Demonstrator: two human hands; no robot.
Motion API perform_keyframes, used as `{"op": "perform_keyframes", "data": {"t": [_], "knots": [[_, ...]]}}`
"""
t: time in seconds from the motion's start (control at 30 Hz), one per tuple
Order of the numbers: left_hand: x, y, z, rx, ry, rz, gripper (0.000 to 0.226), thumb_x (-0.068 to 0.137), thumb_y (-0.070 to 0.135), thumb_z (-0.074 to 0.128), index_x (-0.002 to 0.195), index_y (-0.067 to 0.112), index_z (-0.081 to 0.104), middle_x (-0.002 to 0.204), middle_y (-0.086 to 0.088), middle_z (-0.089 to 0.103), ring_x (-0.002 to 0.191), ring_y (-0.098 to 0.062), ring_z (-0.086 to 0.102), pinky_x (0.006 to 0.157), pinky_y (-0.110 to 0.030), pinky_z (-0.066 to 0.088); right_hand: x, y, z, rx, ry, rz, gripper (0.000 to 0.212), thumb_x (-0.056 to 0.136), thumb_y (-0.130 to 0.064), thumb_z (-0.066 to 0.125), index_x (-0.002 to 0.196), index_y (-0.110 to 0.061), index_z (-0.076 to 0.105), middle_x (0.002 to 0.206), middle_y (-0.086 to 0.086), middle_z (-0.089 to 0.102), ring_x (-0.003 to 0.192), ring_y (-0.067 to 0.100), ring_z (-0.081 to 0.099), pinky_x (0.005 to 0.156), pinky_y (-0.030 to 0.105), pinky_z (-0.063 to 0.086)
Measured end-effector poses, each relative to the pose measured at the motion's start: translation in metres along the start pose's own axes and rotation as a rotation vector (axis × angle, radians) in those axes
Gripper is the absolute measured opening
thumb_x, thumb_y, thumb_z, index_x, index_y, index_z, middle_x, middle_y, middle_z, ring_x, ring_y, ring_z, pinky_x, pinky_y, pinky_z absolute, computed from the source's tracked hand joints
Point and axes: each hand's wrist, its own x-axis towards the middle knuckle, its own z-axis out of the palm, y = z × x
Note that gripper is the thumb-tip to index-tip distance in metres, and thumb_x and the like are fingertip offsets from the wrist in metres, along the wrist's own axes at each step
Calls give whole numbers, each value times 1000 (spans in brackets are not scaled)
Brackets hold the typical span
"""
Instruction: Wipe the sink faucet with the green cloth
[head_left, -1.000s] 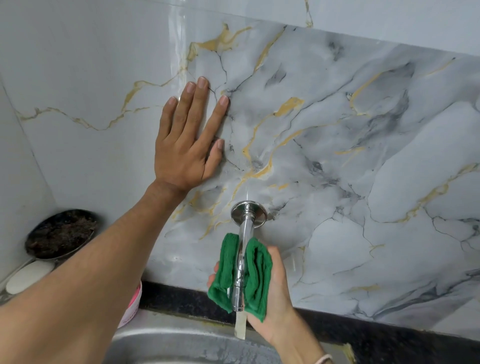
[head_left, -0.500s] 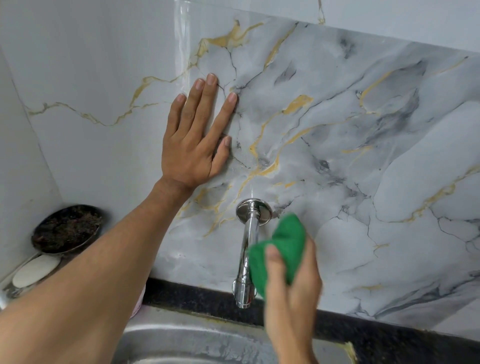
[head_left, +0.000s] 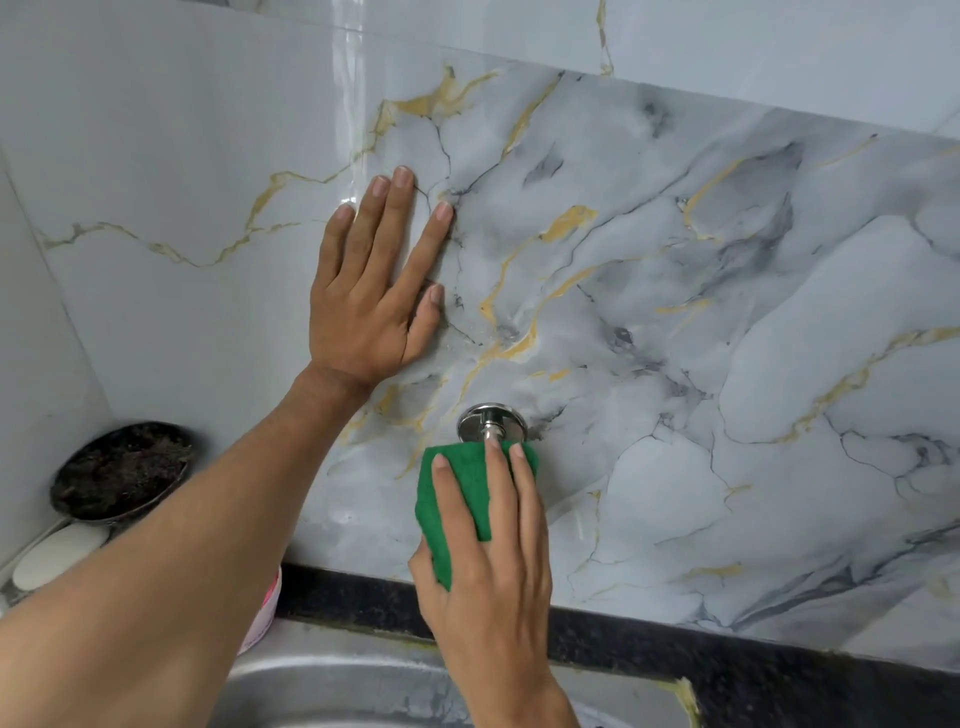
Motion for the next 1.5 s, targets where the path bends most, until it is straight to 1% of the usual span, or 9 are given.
{"op": "perform_keyframes", "data": {"t": [0.27,0.43,0.53,0.63,0.77,0.87,1.13,1.33,1.5], "knots": [[16,26,-54,-89,-324,-122,62,108,36,33,165,13,23,169,-26,25,159,-38,23,129,-54,31,-50,3,-56,254,-212,21,73,61,-8,85,130,-25,70,149,12,57,140,29,51,109,38,53],[-9,92,-183,-727,-504,-621,41,106,42,45,136,15,56,138,-16,64,129,-27,59,107,-29,45,-101,35,-129,1308,-336,1083,55,53,-14,76,105,-34,75,103,-2,79,80,18,76,63,29,62],[-46,164,-280,-945,-719,-942,32,102,50,53,112,22,67,101,2,76,95,-12,70,84,-15,54,-152,87,-172,1860,-543,1535,61,73,-41,77,122,-5,73,121,31,73,105,48,73,86,59,60],[-67,244,-344,-1115,-1220,-1235,51,91,63,56,112,20,71,117,-4,77,109,-15,70,106,-41,56,-195,145,-212,2034,-646,1610,92,78,-75,65,133,-1,65,138,32,62,127,55,58,101,71,46],[-71,335,-381,-1269,-1543,-1493,54,94,59,66,112,9,75,106,-2,80,93,-12,74,88,-36,60,-217,201,-256,1922,-786,1566,104,63,-76,78,134,-1,64,142,30,60,131,51,56,106,71,44],[-74,387,-393,-1239,-1504,-1654,25,95,31,73,100,7,66,87,-3,76,70,-9,72,60,-26,63,-229,237,-282,1619,-834,1619,75,72,-55,86,125,-3,72,131,28,69,120,46,67,94,64,56],[-97,487,-402,-1119,-1433,-1664,42,73,-9,89,97,4,57,94,-21,73,77,-27,74,58,-33,63,-265,324,-313,845,-875,1228,7,98,-35,65,97,-31,60,109,-3,73,102,15,72,91,38,61],[-114,522,-378,-1081,-1408,-1770,57,78,-3,87,127,-3,57,117,-28,73,108,-46,72,95,-57,62,-277,366,-292,887,-899,1339,52,85,-4,79,130,-16,54,116,7,71,105,26,72,93,46,62],[-143,537,-377,-903,-1661,-1365,74,72,-10,88,137,1,55,107,-10,65,94,-25,65,75,-36,60,-288,369,-285,430,-1109,1058,82,74,-9,88,143,-9,45,141,9,56,132,28,55,113,38,47]]}}
